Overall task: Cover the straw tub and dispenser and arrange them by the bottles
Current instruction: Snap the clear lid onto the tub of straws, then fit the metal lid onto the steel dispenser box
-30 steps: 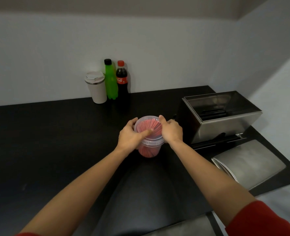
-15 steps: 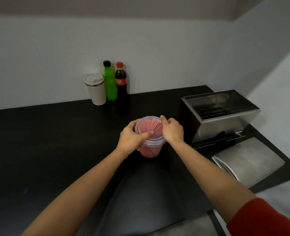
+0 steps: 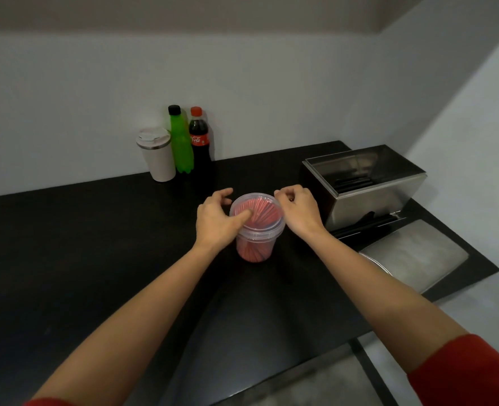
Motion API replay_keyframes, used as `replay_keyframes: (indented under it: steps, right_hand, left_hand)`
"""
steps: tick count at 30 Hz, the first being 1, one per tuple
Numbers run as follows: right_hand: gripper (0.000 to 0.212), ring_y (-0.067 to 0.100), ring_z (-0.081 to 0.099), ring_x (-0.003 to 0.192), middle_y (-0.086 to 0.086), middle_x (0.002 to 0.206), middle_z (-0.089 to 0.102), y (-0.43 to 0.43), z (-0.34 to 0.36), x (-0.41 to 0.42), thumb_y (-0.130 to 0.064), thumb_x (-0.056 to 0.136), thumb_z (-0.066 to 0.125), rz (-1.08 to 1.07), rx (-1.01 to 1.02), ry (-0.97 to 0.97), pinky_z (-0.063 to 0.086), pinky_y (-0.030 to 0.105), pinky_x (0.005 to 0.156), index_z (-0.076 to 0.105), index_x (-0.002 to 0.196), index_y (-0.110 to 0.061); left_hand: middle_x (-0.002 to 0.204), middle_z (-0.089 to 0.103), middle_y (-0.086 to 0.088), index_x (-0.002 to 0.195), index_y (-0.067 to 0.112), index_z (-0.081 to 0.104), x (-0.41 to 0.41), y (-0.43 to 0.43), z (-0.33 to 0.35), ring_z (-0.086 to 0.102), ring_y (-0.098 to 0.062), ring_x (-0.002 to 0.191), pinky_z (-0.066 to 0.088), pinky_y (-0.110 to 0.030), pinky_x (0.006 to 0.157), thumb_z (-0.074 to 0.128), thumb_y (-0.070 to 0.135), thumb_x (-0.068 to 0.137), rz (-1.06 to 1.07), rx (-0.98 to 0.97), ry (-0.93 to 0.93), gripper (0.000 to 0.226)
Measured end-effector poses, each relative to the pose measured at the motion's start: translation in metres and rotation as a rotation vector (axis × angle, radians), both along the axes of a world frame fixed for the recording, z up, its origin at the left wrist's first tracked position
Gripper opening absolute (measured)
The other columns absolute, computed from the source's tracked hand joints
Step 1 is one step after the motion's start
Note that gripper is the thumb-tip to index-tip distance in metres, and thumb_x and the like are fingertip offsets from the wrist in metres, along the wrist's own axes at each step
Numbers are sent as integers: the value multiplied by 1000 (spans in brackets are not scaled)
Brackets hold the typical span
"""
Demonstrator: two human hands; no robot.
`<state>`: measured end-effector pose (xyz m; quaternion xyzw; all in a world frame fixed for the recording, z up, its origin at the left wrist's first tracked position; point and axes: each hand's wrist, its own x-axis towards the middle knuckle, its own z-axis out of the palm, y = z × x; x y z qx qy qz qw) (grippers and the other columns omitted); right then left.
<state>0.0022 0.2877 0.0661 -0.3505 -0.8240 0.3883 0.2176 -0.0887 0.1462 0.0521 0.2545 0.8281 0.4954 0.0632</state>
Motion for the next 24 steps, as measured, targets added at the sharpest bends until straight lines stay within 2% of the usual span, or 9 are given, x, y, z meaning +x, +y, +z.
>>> replay_keyframes:
  steps: [3,5,10,15,20,24]
  right_hand:
    - [38,19,52,113,5,120,53,-3,2,26,-40,91,53,-4,69,-15,45,41,97,56,120,-16]
    - [38,20,51,115,6,122,53,-3,5,44,-40,90,53,7,104,-7,44,44,99,56,121,-17]
    - [34,17,51,114,4,120,55,5,14,71,-35,91,55,7,156,58,44,40,99,58,119,-16]
    - [30,18,46,118,4,118,56,8,22,89,-34,91,54,5,225,77,39,38,101,61,114,-17]
    - [31,20,46,116,4,116,56,38,20,165,-37,90,54,-12,251,32,39,43,100,61,112,-17]
    - [37,24,48,116,7,118,57,65,13,219,-38,86,59,-38,237,-18,38,36,101,63,115,-15]
  left_hand:
    - [121,56,-2,133,21,45,18,-1,8,49,-18,116,46,-35,92,73,35,72,-26,20,60,68]
    - [122,56,-2,134,21,44,33,0,13,48,-17,117,44,-32,91,73,33,73,-46,43,100,68]
    - [120,55,1,133,23,45,55,9,24,48,-15,115,46,-33,91,71,36,74,-65,97,152,65]
    - [116,55,7,129,25,47,68,14,26,48,-7,113,42,-26,90,71,37,75,-62,127,175,60]
    - [122,56,2,127,23,50,138,40,20,48,-13,118,43,-32,95,70,35,77,-117,134,165,55]
    - [124,55,1,127,22,51,182,62,12,46,-9,115,39,-26,89,70,37,78,-142,93,153,55]
